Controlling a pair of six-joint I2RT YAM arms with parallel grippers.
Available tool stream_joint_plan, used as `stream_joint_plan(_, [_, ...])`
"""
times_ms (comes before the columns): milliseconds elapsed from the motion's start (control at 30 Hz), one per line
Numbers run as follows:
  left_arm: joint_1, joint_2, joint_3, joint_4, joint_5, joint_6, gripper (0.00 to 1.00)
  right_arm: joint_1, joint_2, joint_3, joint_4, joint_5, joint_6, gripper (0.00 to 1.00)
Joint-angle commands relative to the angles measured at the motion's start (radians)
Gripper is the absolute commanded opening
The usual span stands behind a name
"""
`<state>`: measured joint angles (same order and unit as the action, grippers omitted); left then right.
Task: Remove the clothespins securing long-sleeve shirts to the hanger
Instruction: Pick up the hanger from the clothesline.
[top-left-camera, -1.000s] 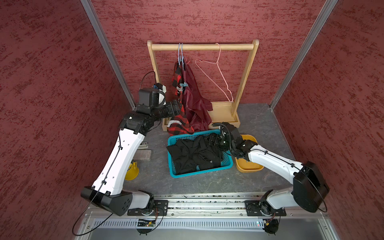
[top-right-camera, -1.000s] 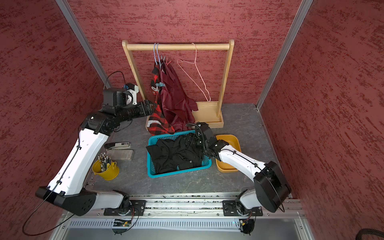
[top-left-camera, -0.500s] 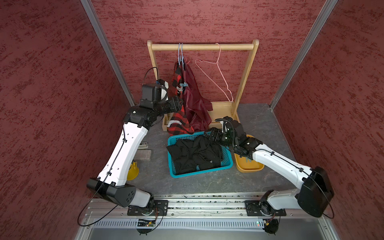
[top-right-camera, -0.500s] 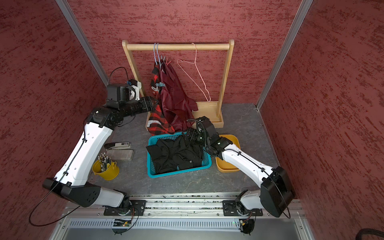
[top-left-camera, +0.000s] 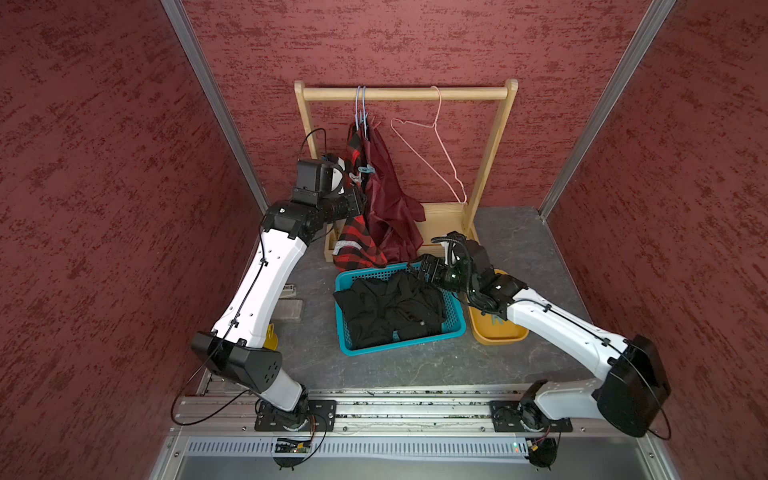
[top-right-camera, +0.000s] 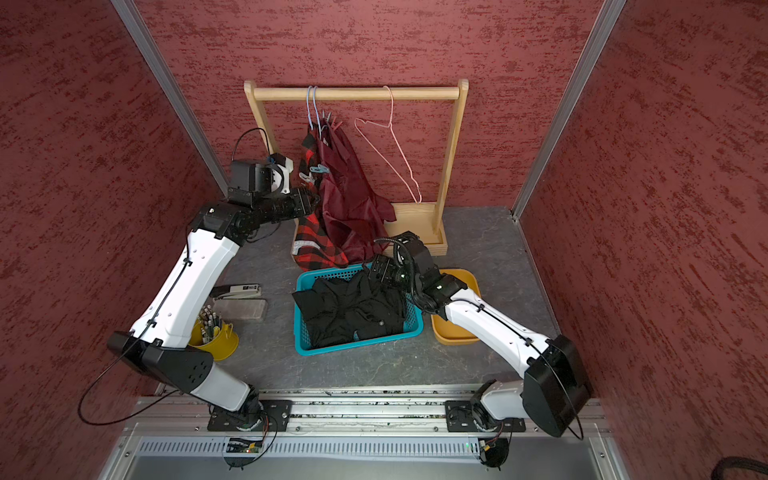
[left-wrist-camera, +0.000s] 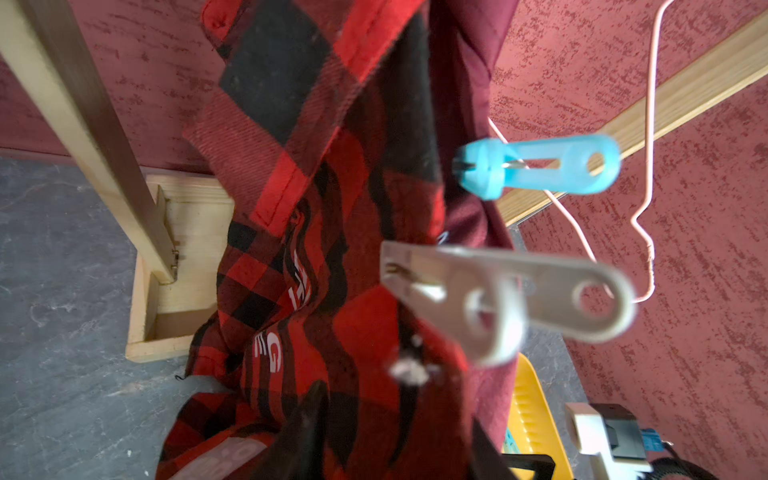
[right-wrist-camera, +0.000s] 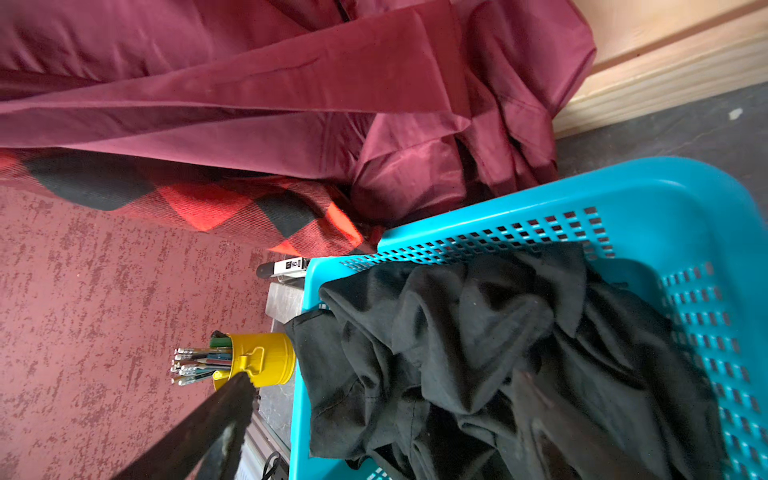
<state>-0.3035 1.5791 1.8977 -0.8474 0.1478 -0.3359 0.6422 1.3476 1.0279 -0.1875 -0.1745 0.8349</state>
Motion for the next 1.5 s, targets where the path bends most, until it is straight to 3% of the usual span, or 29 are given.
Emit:
stream_joint_plan(0, [-0.008,0.020,0.052,-0.012,-0.025,0.022,0.34,-0.006,-0.045,0.048,-0.010,0.015,-0.017,0.99])
stream_joint_plan(167, [-0.016,0.044,0.110,-0.037,-0.036,0.035,0.13,-0.006,-0.056,0.057,-0.018,0.011,-0.024,0.99])
stream_joint_plan(333, [-0.035,0.050,0.179,-0.071,-0.099,0.060,0.00,-0.006,-0.064,0.054,-0.009,0.009,-0.024,0.99])
stream_joint_plan(767, [-0.081,0.037,0.345,-0.181,-0.272,0.131,0.00,-0.006,-0.045,0.091,-0.013,-0.011,-0.070,0.99])
stream_joint_plan(1233, [-0.091,-0.043,0.380,-0.231,-0.303,0.157,0.00,-0.006,0.020,0.145,0.000,-0.057,-0.100,0.99])
stream_joint_plan(1467, [-0.097,-0.092,0.330,-0.251,-0.285,0.147,0.00,-0.006,0.034,0.150,0.011,-0.067,-0.102,0.99])
